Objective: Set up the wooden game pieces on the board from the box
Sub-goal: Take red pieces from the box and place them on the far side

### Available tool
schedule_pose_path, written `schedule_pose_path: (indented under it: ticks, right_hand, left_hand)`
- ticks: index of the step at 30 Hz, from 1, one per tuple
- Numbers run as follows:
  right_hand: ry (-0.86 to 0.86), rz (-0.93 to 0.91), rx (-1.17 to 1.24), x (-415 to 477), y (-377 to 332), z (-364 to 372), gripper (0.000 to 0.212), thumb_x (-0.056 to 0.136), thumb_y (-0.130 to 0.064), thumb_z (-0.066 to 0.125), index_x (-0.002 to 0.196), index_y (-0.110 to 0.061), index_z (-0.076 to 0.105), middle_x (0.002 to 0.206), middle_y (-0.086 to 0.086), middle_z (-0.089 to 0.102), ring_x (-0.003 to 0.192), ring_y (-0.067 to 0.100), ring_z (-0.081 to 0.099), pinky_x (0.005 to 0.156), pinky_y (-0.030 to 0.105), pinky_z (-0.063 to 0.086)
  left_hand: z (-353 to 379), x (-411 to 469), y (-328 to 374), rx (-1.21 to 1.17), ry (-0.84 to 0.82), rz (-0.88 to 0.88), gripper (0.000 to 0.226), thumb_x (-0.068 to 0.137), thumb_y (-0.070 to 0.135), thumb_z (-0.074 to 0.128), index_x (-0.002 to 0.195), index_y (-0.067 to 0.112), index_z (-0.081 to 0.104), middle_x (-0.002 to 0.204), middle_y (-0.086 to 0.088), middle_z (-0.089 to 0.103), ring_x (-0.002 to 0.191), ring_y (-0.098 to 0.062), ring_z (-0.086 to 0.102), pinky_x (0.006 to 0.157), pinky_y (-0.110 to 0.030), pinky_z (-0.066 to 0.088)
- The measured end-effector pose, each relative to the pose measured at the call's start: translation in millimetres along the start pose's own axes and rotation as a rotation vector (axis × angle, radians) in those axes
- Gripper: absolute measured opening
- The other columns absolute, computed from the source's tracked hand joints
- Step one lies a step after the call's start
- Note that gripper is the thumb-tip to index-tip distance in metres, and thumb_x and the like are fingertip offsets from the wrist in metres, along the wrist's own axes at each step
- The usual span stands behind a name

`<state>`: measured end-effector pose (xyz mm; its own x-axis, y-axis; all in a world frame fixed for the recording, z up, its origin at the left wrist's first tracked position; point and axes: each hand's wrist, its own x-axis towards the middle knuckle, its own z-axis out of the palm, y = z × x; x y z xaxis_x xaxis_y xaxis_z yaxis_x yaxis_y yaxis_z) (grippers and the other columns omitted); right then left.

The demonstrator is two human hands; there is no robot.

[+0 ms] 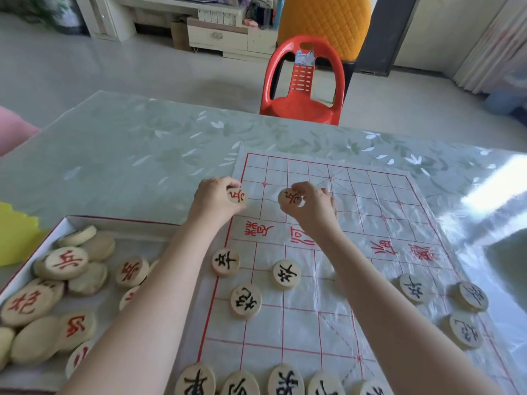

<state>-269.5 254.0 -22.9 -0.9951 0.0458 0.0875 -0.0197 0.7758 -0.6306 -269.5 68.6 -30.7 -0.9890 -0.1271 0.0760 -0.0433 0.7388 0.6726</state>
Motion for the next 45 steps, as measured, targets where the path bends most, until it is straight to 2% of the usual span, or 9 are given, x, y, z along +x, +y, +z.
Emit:
schedule_pose_path:
  ticks: [7, 16, 22, 24, 26, 32, 35, 38, 45]
  right_hand:
    - [-0.013, -0.019, -0.112, 23, 11, 12, 0.042, 0.087, -0.032, 0.057, 0.126, -0.017, 0.052, 0.114, 0.002, 0.064, 0.114, 0.023, 0.040, 0.091, 0.031, 0.024]
    - [-0.030, -0.011, -0.083, 11, 3, 15, 0.048, 0.087, -0.029, 0.057, 0.133, -0.021, 0.045, 0.136, 0.000, 0.045, 0.126, 0.023, 0.029, 0.104, 0.034, 0.020]
    - [-0.202, -0.188, 0.100, -55, -52, 13, 0.037, 0.086, -0.026, 0.061, 0.123, -0.025, 0.055, 0.119, -0.006, 0.058, 0.121, 0.019, 0.041, 0.104, 0.038, 0.032]
    - [-0.318, -0.249, 0.118, -84, -70, 19, 0.036, 0.087, -0.025, 0.060, 0.123, -0.024, 0.056, 0.110, -0.013, 0.057, 0.120, 0.018, 0.039, 0.105, 0.035, 0.029]
    - [-0.383, -0.334, 0.055, -108, -83, 30, 0.036, 0.087, -0.026, 0.059, 0.123, -0.024, 0.056, 0.117, -0.006, 0.059, 0.120, 0.019, 0.037, 0.101, 0.032, 0.025]
    - [-0.426, -0.466, -0.105, -142, -113, 53, 0.043, 0.085, -0.028, 0.058, 0.127, -0.021, 0.052, 0.121, -0.001, 0.058, 0.115, 0.023, 0.035, 0.096, 0.034, 0.024]
    - [-0.439, -0.479, -0.132, -155, -123, 54, 0.039, 0.084, -0.026, 0.057, 0.123, -0.019, 0.055, 0.120, -0.001, 0.058, 0.112, 0.024, 0.036, 0.095, 0.036, 0.024]
    - [-0.489, -0.530, -0.226, -170, -125, 55, 0.038, 0.085, -0.031, 0.057, 0.119, -0.016, 0.056, 0.117, 0.002, 0.059, 0.109, 0.025, 0.034, 0.090, 0.036, 0.022]
    - [-0.418, -0.412, -0.152, -176, -126, 52, 0.042, 0.083, -0.032, 0.059, 0.123, -0.020, 0.055, 0.119, -0.003, 0.056, 0.112, 0.022, 0.034, 0.094, 0.034, 0.020]
  left_hand:
    - [13, 24, -5, -0.025, 0.019, 0.015, 0.045, 0.068, 0.024, 0.077, 0.111, 0.017, 0.064, 0.108, -0.005, 0.065, 0.104, -0.025, 0.056, 0.092, -0.039, 0.048]
    - [4, 10, -7, 0.088, -0.020, 0.045, 0.063, 0.074, 0.039, 0.072, 0.129, 0.016, 0.051, 0.127, -0.006, 0.056, 0.117, -0.027, 0.045, 0.096, -0.035, 0.035]
    - [-66, -44, -25, -0.145, -0.010, 0.011, 0.031, 0.079, 0.005, 0.067, 0.109, 0.012, 0.066, 0.102, 0.001, 0.068, 0.089, -0.013, 0.059, 0.077, -0.011, 0.036]
    - [-84, -68, -42, -0.162, -0.043, -0.037, 0.030, 0.079, -0.001, 0.065, 0.107, 0.011, 0.066, 0.100, -0.001, 0.068, 0.088, -0.016, 0.060, 0.075, -0.014, 0.041]
    - [-97, -89, -61, -0.134, -0.098, -0.072, 0.032, 0.079, -0.004, 0.064, 0.107, 0.011, 0.065, 0.100, -0.002, 0.067, 0.092, -0.018, 0.062, 0.077, -0.018, 0.043]
    - [-116, -124, -97, 0.073, -0.158, -0.072, 0.044, 0.075, 0.002, 0.071, 0.115, 0.018, 0.062, 0.115, -0.001, 0.062, 0.109, -0.018, 0.057, 0.086, -0.024, 0.040]
    - [-120, -129, -96, 0.165, -0.197, -0.049, 0.051, 0.074, 0.005, 0.072, 0.121, 0.021, 0.058, 0.114, -0.006, 0.063, 0.105, -0.025, 0.057, 0.083, -0.025, 0.039]
    - [-119, -132, -99, 0.208, -0.242, -0.038, 0.057, 0.072, 0.006, 0.073, 0.123, 0.025, 0.055, 0.117, -0.002, 0.062, 0.107, -0.019, 0.057, 0.085, -0.023, 0.040]
    - [-118, -130, -101, 0.246, -0.259, 0.055, 0.063, 0.076, 0.014, 0.072, 0.131, 0.032, 0.048, 0.130, 0.005, 0.054, 0.122, -0.016, 0.049, 0.100, -0.030, 0.039]
